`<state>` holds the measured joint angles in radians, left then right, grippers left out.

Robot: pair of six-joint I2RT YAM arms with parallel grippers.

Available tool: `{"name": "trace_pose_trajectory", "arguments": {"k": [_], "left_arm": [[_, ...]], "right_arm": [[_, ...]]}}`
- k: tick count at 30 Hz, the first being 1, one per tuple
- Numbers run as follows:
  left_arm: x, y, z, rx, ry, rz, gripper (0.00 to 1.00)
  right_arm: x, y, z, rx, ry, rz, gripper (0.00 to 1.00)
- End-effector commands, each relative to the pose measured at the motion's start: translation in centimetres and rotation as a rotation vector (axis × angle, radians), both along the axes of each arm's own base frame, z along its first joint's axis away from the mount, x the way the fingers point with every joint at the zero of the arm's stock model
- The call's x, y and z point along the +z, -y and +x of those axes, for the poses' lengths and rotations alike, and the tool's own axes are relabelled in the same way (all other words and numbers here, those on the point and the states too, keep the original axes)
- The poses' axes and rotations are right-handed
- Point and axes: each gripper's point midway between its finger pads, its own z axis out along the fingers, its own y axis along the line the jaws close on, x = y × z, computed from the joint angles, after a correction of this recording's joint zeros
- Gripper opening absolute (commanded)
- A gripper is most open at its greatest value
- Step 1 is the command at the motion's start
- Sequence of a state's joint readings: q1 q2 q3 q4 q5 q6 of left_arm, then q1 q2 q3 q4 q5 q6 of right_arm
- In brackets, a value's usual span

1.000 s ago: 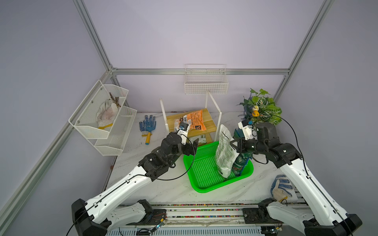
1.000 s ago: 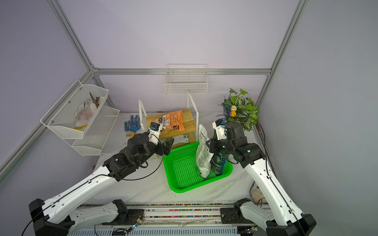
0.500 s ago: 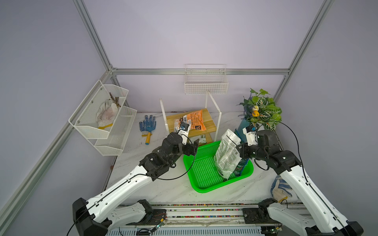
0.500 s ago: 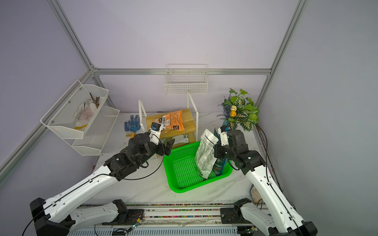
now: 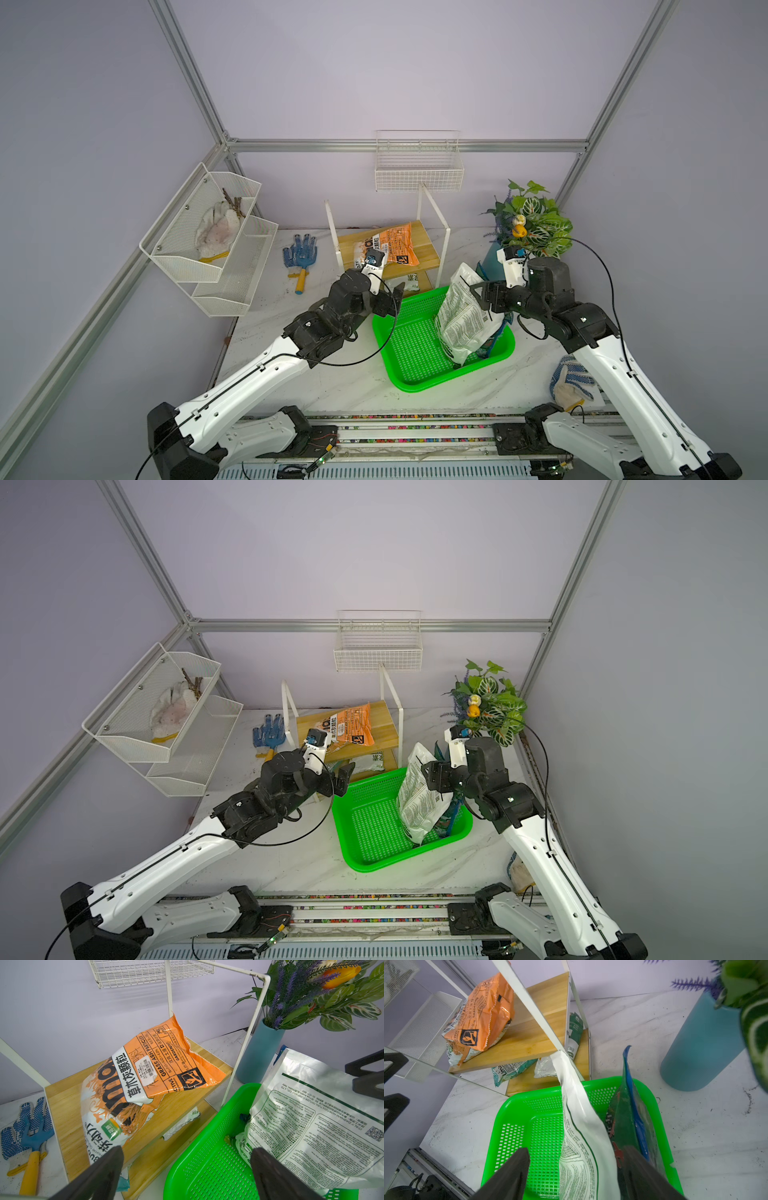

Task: Take down the fertilizer bag from the shelf
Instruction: Place the fertilizer bag in the storage box, then pick up the fertilizer bag from the shelf.

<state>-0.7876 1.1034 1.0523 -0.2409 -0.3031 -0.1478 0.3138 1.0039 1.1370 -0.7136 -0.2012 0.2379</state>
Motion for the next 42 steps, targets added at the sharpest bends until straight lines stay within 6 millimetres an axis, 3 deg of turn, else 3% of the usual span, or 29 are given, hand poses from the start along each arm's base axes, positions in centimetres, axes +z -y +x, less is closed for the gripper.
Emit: {"name": "trace_pose_trajectory", "arguments": {"k": [1,5,10,15,21,26,30,42], "left_arm": [[-1.9,0.0,-0.4,-0.009,-0.040,0.021,1.00],[-1.7,-0.3,-0.6,0.000,-0.031,0.022,1.00],[-0.9,-1.1,-0.6,0.024,0.002,0.028,1.00],[-0.5,-2.0,-0.7,0.051,0.029,0.046,1.00],[1.1,-3.7,-1.0,0.098,0.101,0.057,1.00],[2.4,-5.0,-1.1,0.142,0.159,0.076,1.00],[2.7,-5.6,-1.2,0.168,0.175,0.078,1.00],[1.7,-6.4,-1.7,0.180,0.152,0.076,1.00]], "right_arm": [[2.7,-0.4,1.1,0.002,0.070,0.042,0.78],[5.4,-0.8,2.3,-0.006,0.105,0.067,0.79],[10.0,-2.9,3.7,0.043,0.133,0.187,0.79],[11.8,-5.2,4.7,0.081,0.130,0.309,0.75],[12.7,-8.9,3.3,0.162,0.126,0.419,0.71],[12.1,-11.1,2.1,0.194,0.105,0.472,0.69],[10.8,-12.5,2.3,0.201,0.073,0.475,0.69],[4.7,-16.4,6.0,0.099,-0.025,0.508,0.68]]}}
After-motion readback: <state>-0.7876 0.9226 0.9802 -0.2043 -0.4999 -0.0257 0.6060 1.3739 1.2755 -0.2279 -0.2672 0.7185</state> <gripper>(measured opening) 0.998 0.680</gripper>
